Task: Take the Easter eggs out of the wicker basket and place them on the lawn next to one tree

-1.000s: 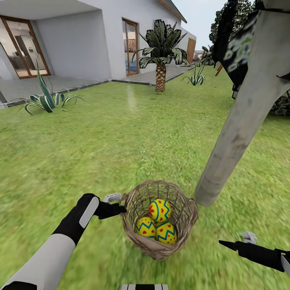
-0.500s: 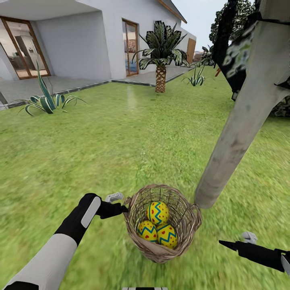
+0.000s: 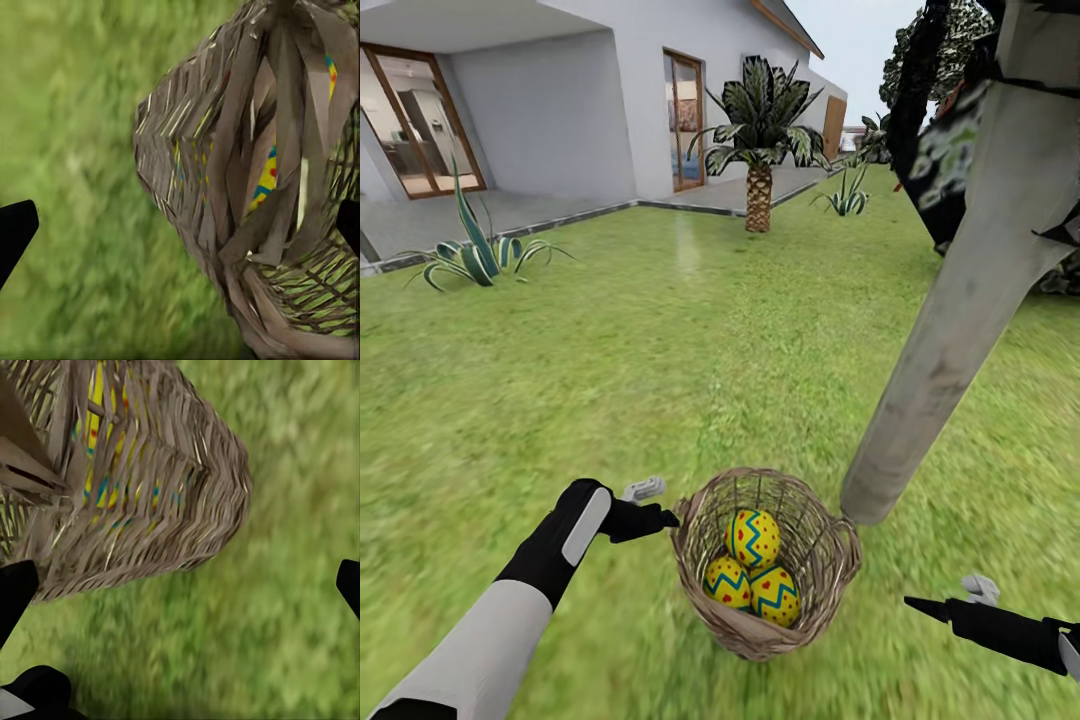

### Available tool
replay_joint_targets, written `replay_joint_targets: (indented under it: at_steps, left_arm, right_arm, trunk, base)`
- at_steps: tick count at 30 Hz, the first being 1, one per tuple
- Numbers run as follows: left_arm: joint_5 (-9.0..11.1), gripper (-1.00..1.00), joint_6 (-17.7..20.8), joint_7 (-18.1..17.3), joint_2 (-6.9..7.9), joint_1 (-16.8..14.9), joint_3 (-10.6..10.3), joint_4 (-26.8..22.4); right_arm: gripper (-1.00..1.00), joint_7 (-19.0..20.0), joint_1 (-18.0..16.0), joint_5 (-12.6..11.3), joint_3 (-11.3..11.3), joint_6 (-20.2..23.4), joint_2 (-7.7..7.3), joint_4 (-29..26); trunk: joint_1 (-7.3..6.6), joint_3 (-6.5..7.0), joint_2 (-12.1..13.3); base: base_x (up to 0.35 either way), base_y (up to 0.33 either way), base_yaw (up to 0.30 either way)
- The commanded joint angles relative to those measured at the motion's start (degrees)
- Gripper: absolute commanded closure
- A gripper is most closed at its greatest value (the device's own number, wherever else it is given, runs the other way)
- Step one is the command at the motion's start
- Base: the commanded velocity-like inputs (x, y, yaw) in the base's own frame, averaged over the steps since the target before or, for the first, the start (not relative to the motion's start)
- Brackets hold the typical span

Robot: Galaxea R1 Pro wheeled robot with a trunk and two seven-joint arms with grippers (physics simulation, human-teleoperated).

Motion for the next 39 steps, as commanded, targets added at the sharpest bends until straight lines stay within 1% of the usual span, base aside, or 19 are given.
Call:
replay_joint_targets:
  at_steps: [1,4,9,12,18,20,21,23,25,27,28,30,32,34,39]
  left_arm:
    - [0.31,-1.0,0.22,0.33,0.07,-0.02,-0.05,-0.5]
    - [0.31,-1.0,0.31,0.33,0.5,0.08,-0.05,-4.7]
    - [0.31,-1.0,0.4,0.41,0.74,0.1,-0.05,-5.41]
    - [0.31,-1.0,0.49,0.4,1.28,0.06,-0.05,-5.66]
    - [0.16,-1.0,0.5,0.55,1.5,0.24,0.06,-8.47]
    - [0.13,-1.0,0.4,0.65,2.46,0.27,0.23,-8.95]
    - [0.11,-1.0,0.37,0.66,2.6,0.27,0.28,-8.98]
    - [0.06,-1.0,0.29,0.67,3.01,0.27,0.5,-9.08]
    - [-0.01,-1.0,0.25,0.73,3.24,0.28,0.66,-9.16]
    - [-0.03,-1.0,0.21,0.75,3.3,0.25,0.71,-9.19]
    - [-0.05,-1.0,0.18,0.8,3.33,0.22,0.72,-9.2]
    - [-0.09,-1.0,0.16,1.12,3.34,0.2,0.73,-9.2]
    - [-0.11,-1.0,0.15,1.72,3.35,0.15,0.74,-9.2]
    - [-0.12,-1.0,0.1,3.17,3.35,0.04,0.74,-9.2]
    - [-0.06,-1.0,0.06,10.74,3.27,-0.06,0.81,-9.21]
  right_arm:
    - [-1.0,0.1,-0.02,-0.32,-0.04,0.48,-0.01,0.01]
    - [-1.0,0.1,-0.02,-0.32,-0.03,0.5,-0.04,0.01]
    - [-1.0,0.1,-0.02,-0.32,-0.05,0.48,-0.06,0.01]
    - [-1.0,0.1,-0.02,-0.32,-0.03,0.49,-0.05,0.01]
    - [-1.0,0.1,-0.02,-0.32,-0.04,0.49,-0.02,0.01]
    - [-1.0,0.1,-0.02,-0.32,-0.05,0.48,-0.07,0.01]
    - [-1.0,0.1,-0.02,-0.32,-0.05,0.48,-0.09,0.01]
    - [-1.0,0.04,-0.02,-0.32,-0.05,0.53,-0.47,0.01]
    - [-1.0,0.02,-0.02,-0.32,-0.05,0.56,-1.41,-0.05]
    - [-1.0,0.01,-0.02,-0.32,-0.22,0.56,-1.99,-0.07]
    - [-1.0,-0.03,-0.02,-0.32,-0.78,0.57,-2.34,-0.07]
    - [-1.0,-0.06,-0.02,-0.29,-1.9,0.57,-2.57,-0.22]
    - [-1.0,-0.09,-0.02,-0.26,-2.6,0.57,-2.7,-0.35]
    - [-1.0,-0.13,-0.02,-0.2,-3.12,0.57,-2.92,-0.48]
    - [-1.0,-0.2,-0.02,-0.04,-3.5,0.57,-3.44,-0.67]
  trunk:
    - [-0.23,0.14,0.4]
    - [-0.89,0.68,1.6]
    - [-1.99,1.57,3.61]
    - [-2.65,2.11,4.81]
    - [-3.97,3.19,7.22]
    - [-4.41,3.55,8.02]
    - [-4.63,3.73,8.42]
    - [-5.07,4.09,9.22]
    - [-5.51,4.45,10.02]
    - [-5.95,4.8,10.83]
    - [-6.16,4.98,11.23]
    - [-6.6,5.34,12.03]
    - [-7.04,5.7,12.83]
    - [-7.48,6.06,13.63]
    - [-8.58,6.96,15.64]
  base:
    - [0.0,0.0,0.0]
    - [0.0,0.0,0.0]
    - [0.0,0.0,0.0]
    - [0.0,0.0,0.0]
    - [0.0,0.0,0.0]
    - [0.0,0.0,0.0]
    - [0.0,0.0,0.0]
    - [0.0,0.0,0.0]
    - [0.0,0.0,0.0]
    - [0.0,0.0,0.0]
    - [0.0,0.0,0.0]
    - [0.0,0.0,0.0]
    - [0.0,0.0,0.0]
    - [0.0,0.0,0.0]
    - [0.0,0.0,0.0]
